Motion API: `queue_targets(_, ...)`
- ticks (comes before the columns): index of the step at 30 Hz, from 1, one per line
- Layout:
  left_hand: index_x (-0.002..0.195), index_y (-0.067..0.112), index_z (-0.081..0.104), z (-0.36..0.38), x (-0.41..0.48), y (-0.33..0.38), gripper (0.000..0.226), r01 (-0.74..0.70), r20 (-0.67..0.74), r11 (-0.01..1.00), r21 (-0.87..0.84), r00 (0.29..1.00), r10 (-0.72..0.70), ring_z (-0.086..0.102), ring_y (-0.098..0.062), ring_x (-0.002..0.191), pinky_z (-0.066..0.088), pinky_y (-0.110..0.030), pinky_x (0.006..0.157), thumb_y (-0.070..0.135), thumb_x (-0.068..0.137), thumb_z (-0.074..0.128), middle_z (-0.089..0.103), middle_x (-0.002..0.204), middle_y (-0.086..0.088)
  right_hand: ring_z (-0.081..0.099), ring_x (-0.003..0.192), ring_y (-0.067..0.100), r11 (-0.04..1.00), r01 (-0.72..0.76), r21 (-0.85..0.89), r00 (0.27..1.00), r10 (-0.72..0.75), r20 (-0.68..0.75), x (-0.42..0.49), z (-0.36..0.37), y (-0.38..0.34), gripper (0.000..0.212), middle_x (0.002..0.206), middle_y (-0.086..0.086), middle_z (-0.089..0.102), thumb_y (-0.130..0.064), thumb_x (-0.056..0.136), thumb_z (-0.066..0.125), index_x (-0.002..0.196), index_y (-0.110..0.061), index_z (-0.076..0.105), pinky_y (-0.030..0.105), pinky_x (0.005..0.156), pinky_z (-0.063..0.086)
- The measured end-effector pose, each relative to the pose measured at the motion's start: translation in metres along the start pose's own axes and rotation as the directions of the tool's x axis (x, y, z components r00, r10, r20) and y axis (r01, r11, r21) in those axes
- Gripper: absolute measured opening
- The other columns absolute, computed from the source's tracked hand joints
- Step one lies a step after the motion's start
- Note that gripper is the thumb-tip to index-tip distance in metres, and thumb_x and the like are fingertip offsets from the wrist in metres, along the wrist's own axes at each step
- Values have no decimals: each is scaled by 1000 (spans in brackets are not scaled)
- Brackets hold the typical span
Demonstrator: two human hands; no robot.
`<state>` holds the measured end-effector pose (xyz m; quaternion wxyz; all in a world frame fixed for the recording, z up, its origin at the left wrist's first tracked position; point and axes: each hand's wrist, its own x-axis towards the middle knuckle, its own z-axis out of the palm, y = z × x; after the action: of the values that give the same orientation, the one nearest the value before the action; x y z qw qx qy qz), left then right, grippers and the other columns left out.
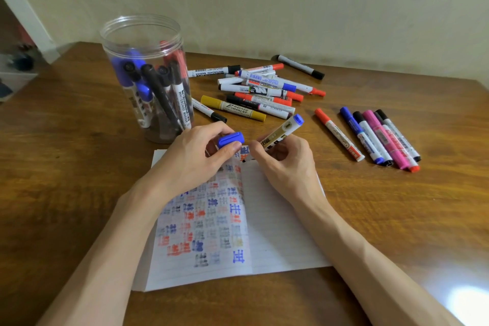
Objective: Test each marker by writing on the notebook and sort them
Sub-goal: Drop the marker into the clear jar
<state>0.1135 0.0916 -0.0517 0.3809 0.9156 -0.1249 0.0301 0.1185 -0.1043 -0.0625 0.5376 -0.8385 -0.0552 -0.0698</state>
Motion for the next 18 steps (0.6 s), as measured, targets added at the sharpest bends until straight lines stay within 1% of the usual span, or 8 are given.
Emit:
queue_targets(7,117,30,66,0,0,1,26,-1,-5,1000,-8,1000,1,65,1,96,52,-20,79,47,99,57,70,99,17,69,68,17,999,12,-32,1000,-12,6,-1,1,1,16,72,-2,74,-27,94,75,82,-17,76,34,62,54)
queue_targets(11,116,30,66,1,0,0,26,-10,-5,1000,-1,1000,10,64,2,95,54,-22,79,47,99,57,69,99,17,62,59,6,997,29,-76,999,-27,26,-2,0,-1,17,66,-5,70,-24,92,75,79,-14,76,20,53,48)
queue_targets(12,116,30,66,1,0,0,26,-11,-5,1000,2,1000,11,64,2,96,54,-22,79,47,99,57,69,100,17,58,57,5,997,23,-75,1000,-21,23,-2,0,-1,17,64,-4,69,-23,92,74,78,-12,76,20,52,46)
queue_targets(13,116,30,66,1,0,0,26,-9,-3,1000,4,1000,10,64,2,96,54,-21,79,46,99,57,69,100,18,57,56,6,998,8,-57,1000,-8,13,-1,0,0,18,64,-2,69,-22,91,74,77,-11,74,24,52,47)
queue_targets(14,117,30,66,1,0,0,25,-6,-2,1000,5,1000,6,64,3,97,53,-20,79,46,99,57,69,101,18,58,57,11,1000,-11,-28,1000,11,1,-1,0,0,18,66,2,70,-21,91,73,76,-10,73,31,56,50)
queue_targets(16,117,30,66,1,0,0,25,1,2,1000,5,1000,-1,63,4,97,51,-17,78,45,99,57,69,101,18,65,68,24,999,-34,11,999,34,-16,0,-1,1,17,72,5,73,-21,91,72,77,-12,73,39,64,53)
queue_targets(17,117,31,66,1,0,-1,24,2,3,1000,5,1000,-2,63,4,97,51,-17,77,45,99,57,68,101,18,66,70,25,1000,-27,11,1000,27,-15,1,-1,2,16,72,5,73,-21,92,72,78,-13,73,39,65,53)
queue_targets(18,117,31,65,1,0,-1,24,1,3,1000,5,1000,-1,63,4,97,51,-17,77,45,99,57,69,101,18,66,69,24,1000,-15,3,1000,15,-10,0,-1,2,16,72,4,73,-21,93,72,79,-13,73,36,62,53)
